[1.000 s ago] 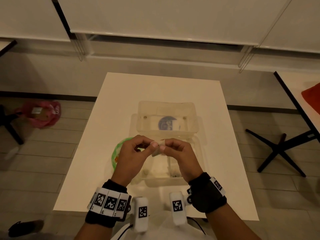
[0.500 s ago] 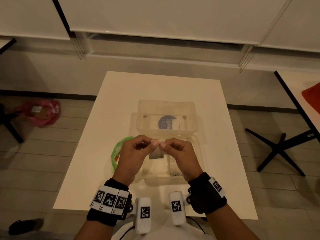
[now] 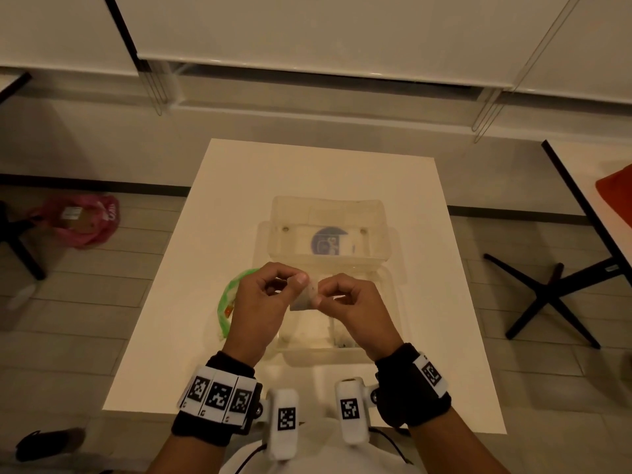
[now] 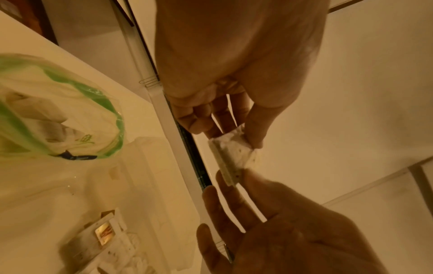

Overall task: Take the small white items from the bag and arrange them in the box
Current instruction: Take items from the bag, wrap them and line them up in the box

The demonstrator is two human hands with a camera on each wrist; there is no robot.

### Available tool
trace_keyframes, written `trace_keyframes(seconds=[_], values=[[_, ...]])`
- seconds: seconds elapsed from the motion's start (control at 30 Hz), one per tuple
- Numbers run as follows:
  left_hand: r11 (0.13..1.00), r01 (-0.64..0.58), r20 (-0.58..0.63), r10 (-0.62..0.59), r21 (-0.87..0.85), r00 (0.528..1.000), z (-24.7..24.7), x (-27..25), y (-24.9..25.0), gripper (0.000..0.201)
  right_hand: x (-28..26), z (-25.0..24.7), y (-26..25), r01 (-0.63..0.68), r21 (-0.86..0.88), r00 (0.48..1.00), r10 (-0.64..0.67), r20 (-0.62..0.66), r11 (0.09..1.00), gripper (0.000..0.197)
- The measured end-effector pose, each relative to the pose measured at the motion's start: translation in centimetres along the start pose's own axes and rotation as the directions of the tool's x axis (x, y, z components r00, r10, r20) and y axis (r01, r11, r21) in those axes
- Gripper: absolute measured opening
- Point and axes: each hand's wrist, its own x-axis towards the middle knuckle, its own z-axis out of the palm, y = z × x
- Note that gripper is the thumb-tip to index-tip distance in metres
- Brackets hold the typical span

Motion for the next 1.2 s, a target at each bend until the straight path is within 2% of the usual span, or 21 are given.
trace_keyframes(seconds=[0.07,0.17,0.23,0.33,0.43,0.57,0.63,0.73,0.87,1.0,1.13,1.2], values=[[1.000,0.014,-0.005,-0.014,-0.021,1.000,0.0,0.1,-0.1,0.006,0.0,0.0,0.0,-0.011,-0.014,0.999,0.011,0.031,1.000,0.005],[0.999,0.024,0.029,-0.023,-0.049,0.999,0.2,-0.1,-0.1,0.006,0.1,0.0,-0.3,0.005,0.056,1.000,-0.006,0.017,0.998,0.007],[0.997,0.028,0.024,-0.027,-0.071,0.999,0.3,-0.1,-0.1,0.007,0.3,-0.1,-0.4,0.005,0.026,0.999,-0.006,0.032,1.000,0.005],[0.996,0.036,0.026,-0.034,-0.080,0.999,0.4,-0.1,0.0,0.008,0.3,-0.3,-0.5,-0.007,0.013,0.998,0.006,0.060,1.000,0.016],[0.996,0.041,0.020,-0.039,-0.078,0.999,0.5,-0.1,0.1,0.008,0.5,-0.3,-0.5,-0.004,0.012,1.000,0.003,0.020,1.000,0.012],[0.992,0.082,-0.060,-0.088,-0.100,0.994,0.6,0.0,0.1,0.015,0.8,-0.7,-0.4,-0.005,0.035,0.995,0.008,-0.095,0.999,0.010],[0.993,0.106,-0.041,-0.108,-0.046,0.993,0.5,0.0,0.1,0.017,0.8,-0.8,-0.6,0.008,0.045,0.992,-0.002,-0.129,0.999,0.007],[0.994,0.096,0.006,-0.097,0.048,0.995,0.7,0.2,0.1,0.007,0.9,-0.7,-0.7,0.028,0.042,0.988,-0.021,-0.155,0.999,0.009],[0.990,0.041,-0.022,-0.039,0.132,0.999,0.8,0.4,0.0,0.006,1.0,-0.6,-0.8,0.029,-0.034,0.990,-0.034,-0.140,0.999,0.010],[0.989,0.013,-0.039,-0.008,0.146,0.999,0.7,0.6,0.3,0.007,1.3,-0.7,-0.7,0.020,-0.116,0.979,-0.043,-0.200,0.993,0.009],[0.982,-0.022,-0.062,0.034,0.189,0.998,1.0,0.9,0.5,0.009,1.2,-0.6,-1.2,0.077,-0.148,0.979,-0.103,-0.176,0.986,0.009],[0.981,-0.031,-0.046,0.041,0.193,0.998,1.1,1.0,0.7,0.010,1.4,-0.6,-1.2,0.075,-0.208,0.964,-0.125,-0.236,0.975,0.009]])
